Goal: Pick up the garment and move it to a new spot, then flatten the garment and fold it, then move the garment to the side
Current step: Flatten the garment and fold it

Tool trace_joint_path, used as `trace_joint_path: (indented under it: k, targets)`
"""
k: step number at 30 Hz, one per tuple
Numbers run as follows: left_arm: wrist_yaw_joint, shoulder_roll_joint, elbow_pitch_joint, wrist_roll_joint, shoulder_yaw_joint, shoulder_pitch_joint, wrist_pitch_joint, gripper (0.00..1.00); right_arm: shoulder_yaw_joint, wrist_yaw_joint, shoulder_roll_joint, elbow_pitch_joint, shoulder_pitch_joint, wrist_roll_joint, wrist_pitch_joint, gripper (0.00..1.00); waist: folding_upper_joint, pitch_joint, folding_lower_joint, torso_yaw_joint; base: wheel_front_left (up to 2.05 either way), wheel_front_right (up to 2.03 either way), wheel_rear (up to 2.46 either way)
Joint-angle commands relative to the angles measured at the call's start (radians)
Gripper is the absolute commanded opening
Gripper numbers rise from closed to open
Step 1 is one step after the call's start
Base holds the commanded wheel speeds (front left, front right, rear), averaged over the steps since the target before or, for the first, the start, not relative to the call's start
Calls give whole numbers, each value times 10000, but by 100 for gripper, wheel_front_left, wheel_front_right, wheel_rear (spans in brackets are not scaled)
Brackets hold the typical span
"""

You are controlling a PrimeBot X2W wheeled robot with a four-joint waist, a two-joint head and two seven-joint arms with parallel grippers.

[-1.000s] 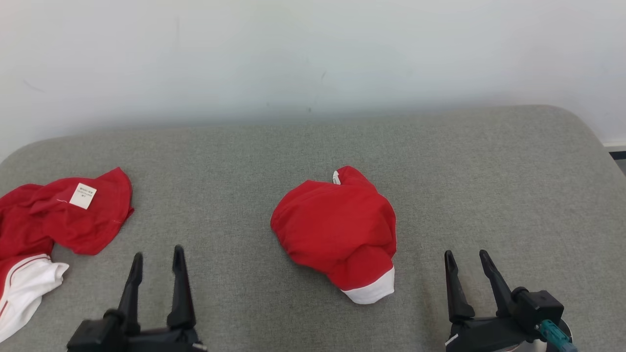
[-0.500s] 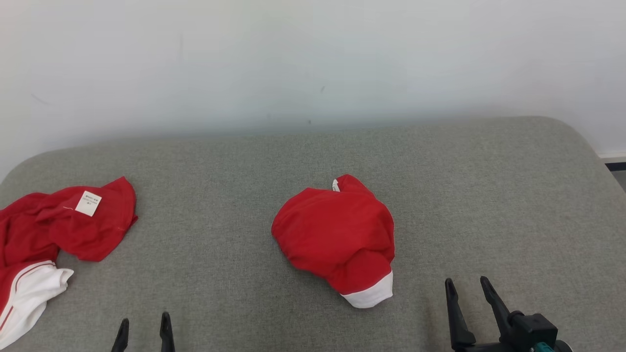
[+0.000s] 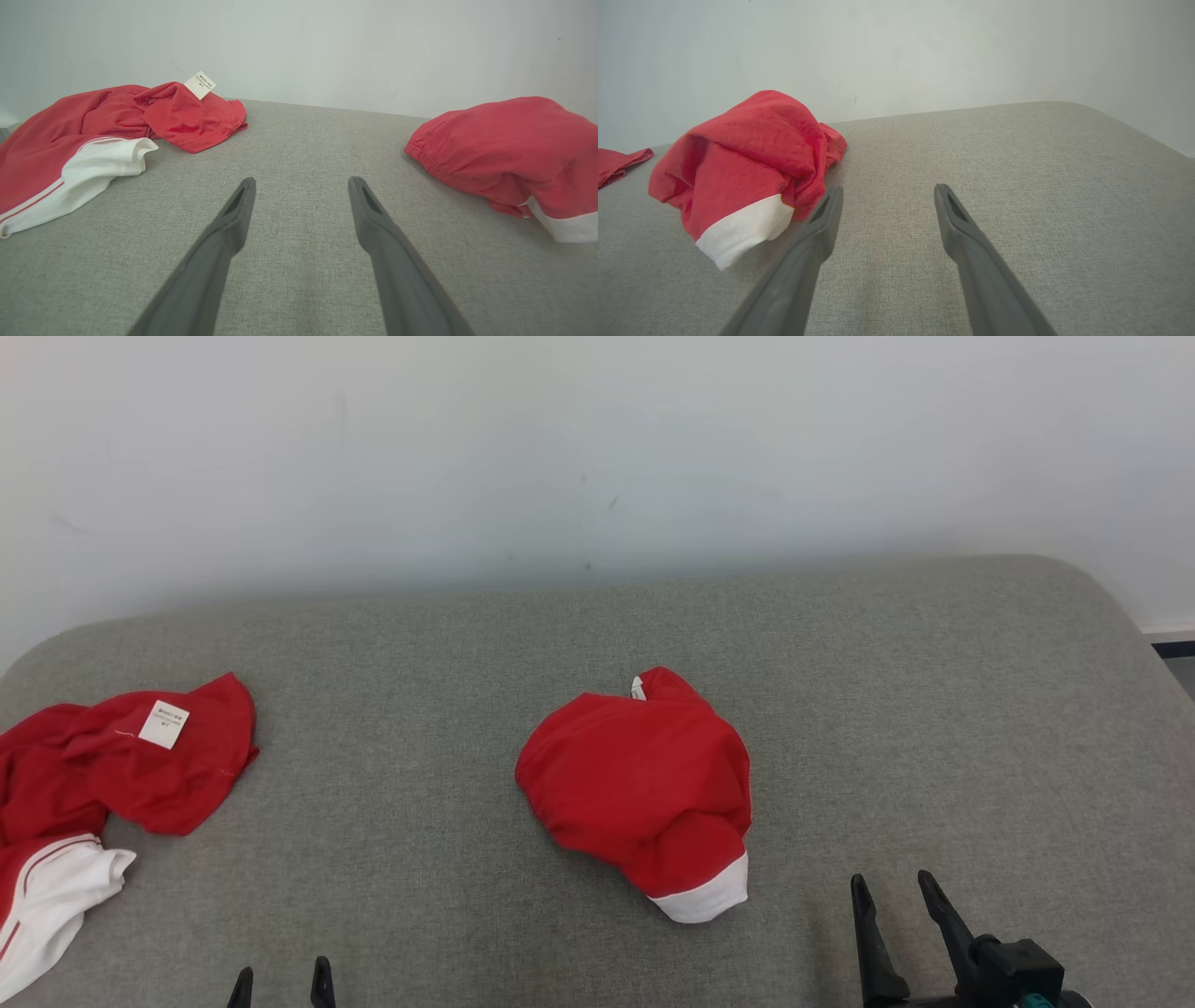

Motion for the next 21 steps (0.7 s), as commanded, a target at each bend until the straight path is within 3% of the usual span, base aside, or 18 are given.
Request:
trace_joint_path:
  k: [1, 21]
  targets:
    - [-13, -20, 30, -81, -18, 68, -33, 100, 1, -21, 13, -21, 67, 1, 25, 100, 0, 39, 0, -8, 0, 0, 0]
    - [-10, -19, 155, -55, -171, -138, -34, 100, 60, -21, 11, 39, -91, 203, -21, 100, 0, 131, 0, -124, 0, 0, 0]
